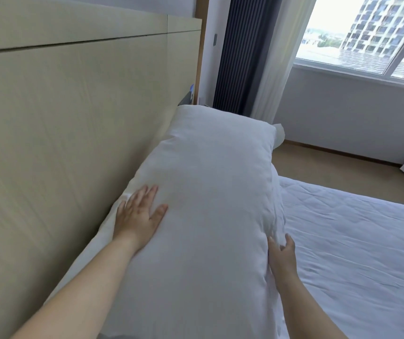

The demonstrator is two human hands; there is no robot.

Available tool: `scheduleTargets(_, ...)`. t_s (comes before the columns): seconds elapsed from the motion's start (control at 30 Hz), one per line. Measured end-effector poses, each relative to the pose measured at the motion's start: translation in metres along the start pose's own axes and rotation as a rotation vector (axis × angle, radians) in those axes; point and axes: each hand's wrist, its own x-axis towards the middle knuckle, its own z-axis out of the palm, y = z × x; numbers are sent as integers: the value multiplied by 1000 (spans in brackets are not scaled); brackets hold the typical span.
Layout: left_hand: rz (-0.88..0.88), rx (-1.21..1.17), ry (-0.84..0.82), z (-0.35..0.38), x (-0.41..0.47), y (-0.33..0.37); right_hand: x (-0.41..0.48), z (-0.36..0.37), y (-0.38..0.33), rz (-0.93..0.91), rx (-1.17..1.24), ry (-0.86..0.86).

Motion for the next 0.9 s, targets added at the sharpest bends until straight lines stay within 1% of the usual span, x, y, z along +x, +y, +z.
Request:
scheduleTargets(0.1,-63,-16,-9,-7,-10,3,-24,-7,-11,-173,-154,59)
scheduleTargets(0.13,-78,-15,-14,-9,-15,3,-33,-9,-15,-252,-223,47)
scheduleTargets(0.2,-97,-10,-24,-14,-31,4,-46,-12,-18,-353,-386,-29)
scheduleTargets(0.3,-114,-3,-69,-17,-67,6,-63,-17,-20,-363,-652,-158)
scheduleTargets(0.4,-115,32,-80,-19,-109,2,-85,-23,-21,-376,-795,-241)
scheduleTargets(0.47,-135,70,-119,-21,-138,-5,-100,-33,-14,-408,-911,-276)
scheduleTargets(0.53,-213,0,-191,-21,-168,-12,-115,-46,-6,-467,-982,-282)
scheduleTargets(0.57,-259,-65,-197,-20,-184,-13,-122,-52,-4,-517,-982,-275)
scheduleTargets(0.63,-322,-208,-102,-18,-221,-10,-140,-60,0,-617,-908,-286)
scheduleTargets(0.73,-436,-367,163,-16,-287,-1,-172,-61,6,-751,-759,-436)
scheduleTargets(0.8,-513,-364,284,-14,-338,3,-198,-57,13,-831,-665,-546)
scheduleTargets(0.9,-609,-365,391,-10,-419,-5,-249,-46,28,-870,-569,-729)
